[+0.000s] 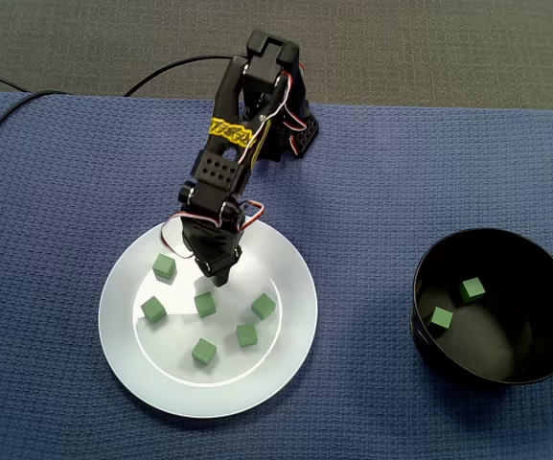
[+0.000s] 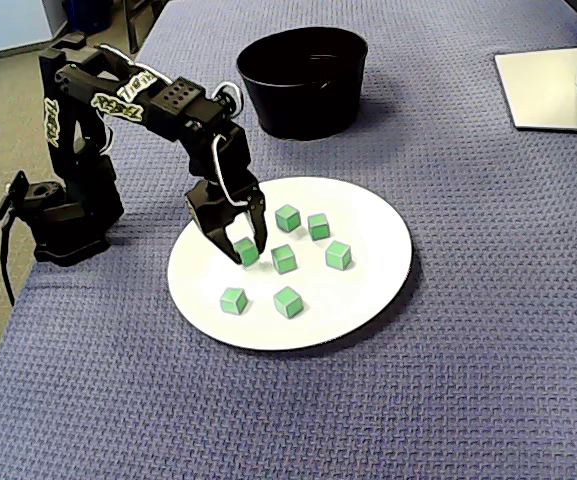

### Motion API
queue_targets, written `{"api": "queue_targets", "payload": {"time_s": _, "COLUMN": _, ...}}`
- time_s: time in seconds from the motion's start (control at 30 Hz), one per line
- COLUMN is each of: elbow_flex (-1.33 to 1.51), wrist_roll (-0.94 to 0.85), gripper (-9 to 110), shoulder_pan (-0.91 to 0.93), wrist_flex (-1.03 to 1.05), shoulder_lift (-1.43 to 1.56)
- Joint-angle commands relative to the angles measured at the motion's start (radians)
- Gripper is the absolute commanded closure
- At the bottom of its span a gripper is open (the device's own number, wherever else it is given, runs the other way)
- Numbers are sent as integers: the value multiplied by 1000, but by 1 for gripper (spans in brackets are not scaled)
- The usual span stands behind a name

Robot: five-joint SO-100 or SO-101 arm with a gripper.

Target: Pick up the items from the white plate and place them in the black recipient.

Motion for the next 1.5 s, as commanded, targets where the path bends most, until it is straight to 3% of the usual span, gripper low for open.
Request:
{"api": "queue_targets", "payload": {"time_s": 0.0, "elbow_flex": -51, "wrist_roll": 63, "gripper": 102, "shoulder_pan": -11, "wrist_flex": 121, "shoulder_lift": 179}}
{"api": "queue_targets", "payload": {"time_s": 0.2, "elbow_flex": -183, "wrist_roll": 235, "gripper": 102, "shoulder_pan": -98, "wrist_flex": 216, "shoulder_lift": 477}}
{"api": "queue_targets", "payload": {"time_s": 0.43, "elbow_flex": -380, "wrist_roll": 522, "gripper": 102, "shoulder_pan": -500, "wrist_flex": 212, "shoulder_lift": 603}}
{"api": "queue_targets", "payload": {"time_s": 0.63, "elbow_flex": -492, "wrist_roll": 393, "gripper": 102, "shoulder_pan": -897, "wrist_flex": 60, "shoulder_lift": 517}}
{"api": "queue_targets", "payload": {"time_s": 0.77, "elbow_flex": -647, "wrist_roll": 288, "gripper": 102, "shoulder_pan": -1046, "wrist_flex": 14, "shoulder_lift": 267}}
{"api": "queue_targets", "payload": {"time_s": 0.93, "elbow_flex": -879, "wrist_roll": 282, "gripper": 102, "shoulder_pan": -1100, "wrist_flex": 61, "shoulder_lift": -69}}
{"api": "queue_targets", "payload": {"time_s": 1.17, "elbow_flex": -808, "wrist_roll": 238, "gripper": 102, "shoulder_pan": -1098, "wrist_flex": 20, "shoulder_lift": -202}}
{"api": "queue_targets", "payload": {"time_s": 1.2, "elbow_flex": -799, "wrist_roll": 238, "gripper": 100, "shoulder_pan": -1095, "wrist_flex": 18, "shoulder_lift": -209}}
{"api": "queue_targets", "payload": {"time_s": 1.3, "elbow_flex": -756, "wrist_roll": 209, "gripper": 78, "shoulder_pan": -1089, "wrist_flex": 25, "shoulder_lift": -175}}
{"api": "queue_targets", "payload": {"time_s": 1.47, "elbow_flex": -712, "wrist_roll": 202, "gripper": 67, "shoulder_pan": -1012, "wrist_flex": 75, "shoulder_lift": 34}}
